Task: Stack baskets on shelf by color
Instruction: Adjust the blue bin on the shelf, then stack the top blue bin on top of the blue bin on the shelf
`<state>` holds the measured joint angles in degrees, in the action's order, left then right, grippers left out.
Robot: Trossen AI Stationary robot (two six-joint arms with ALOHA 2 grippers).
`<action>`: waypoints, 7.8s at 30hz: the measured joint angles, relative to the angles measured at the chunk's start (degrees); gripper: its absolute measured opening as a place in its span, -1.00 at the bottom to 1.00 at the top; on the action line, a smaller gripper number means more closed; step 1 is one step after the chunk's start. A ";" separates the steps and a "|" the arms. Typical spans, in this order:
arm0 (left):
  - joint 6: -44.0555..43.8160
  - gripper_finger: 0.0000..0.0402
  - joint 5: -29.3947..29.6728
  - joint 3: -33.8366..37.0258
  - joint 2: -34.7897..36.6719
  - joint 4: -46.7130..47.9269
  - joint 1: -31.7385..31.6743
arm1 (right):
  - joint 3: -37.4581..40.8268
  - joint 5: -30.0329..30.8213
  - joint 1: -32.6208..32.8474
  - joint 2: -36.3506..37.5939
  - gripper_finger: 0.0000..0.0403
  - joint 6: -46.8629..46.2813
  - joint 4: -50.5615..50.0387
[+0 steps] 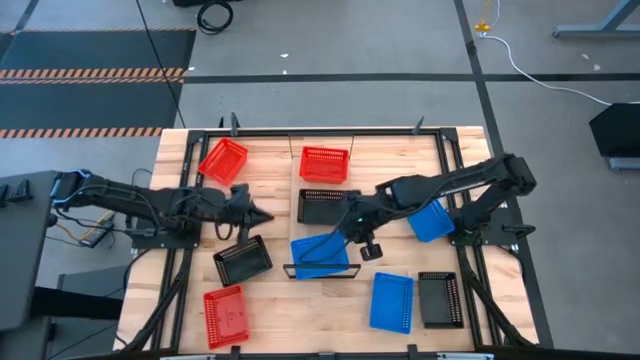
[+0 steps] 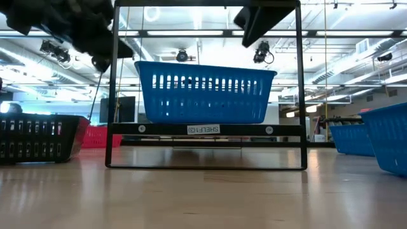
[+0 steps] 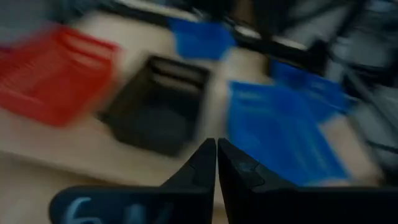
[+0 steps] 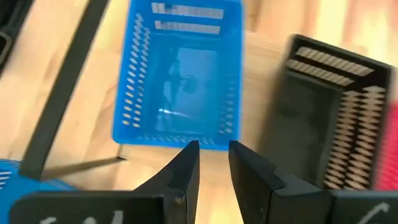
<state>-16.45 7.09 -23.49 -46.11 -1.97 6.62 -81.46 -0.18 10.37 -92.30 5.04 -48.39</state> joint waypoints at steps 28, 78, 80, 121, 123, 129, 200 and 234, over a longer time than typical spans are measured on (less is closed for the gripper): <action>14.11 -0.94 -4.22 -0.06 -23.60 -15.83 7.93 | -0.07 12.75 -0.07 15.57 -0.54 -4.00 -3.43; 12.17 -0.93 -4.81 -0.07 -30.77 -24.22 4.04 | -0.07 12.67 -0.07 15.57 -0.54 -5.53 -4.52; 12.17 -0.94 -4.79 -0.07 -30.77 -24.20 4.06 | -0.07 12.67 -0.07 15.57 -0.54 -5.89 -4.50; 16.33 -0.88 10.07 -3.19 -15.73 -3.21 4.06 | 31.95 16.64 -5.81 15.55 -0.51 -46.94 -13.18; 16.94 -0.86 12.41 -3.19 -14.51 -1.01 4.06 | 31.95 16.21 -5.50 15.55 -0.46 -48.78 -13.44; 17.10 -0.78 17.26 -3.17 -10.45 4.46 4.06 | 31.95 14.81 -4.57 15.55 -0.26 -53.16 -14.06; 13.11 -0.67 17.29 -3.13 -7.50 4.78 4.08 | 14.92 -0.91 4.15 10.30 -0.95 -29.92 16.51; 12.65 -0.65 17.29 -3.13 -7.52 4.78 4.11 | 11.38 -3.73 4.68 7.92 -0.65 -24.33 24.99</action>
<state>-3.79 24.38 -26.61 -53.63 2.81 10.72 -70.08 -3.91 15.05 -84.38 -19.29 -23.40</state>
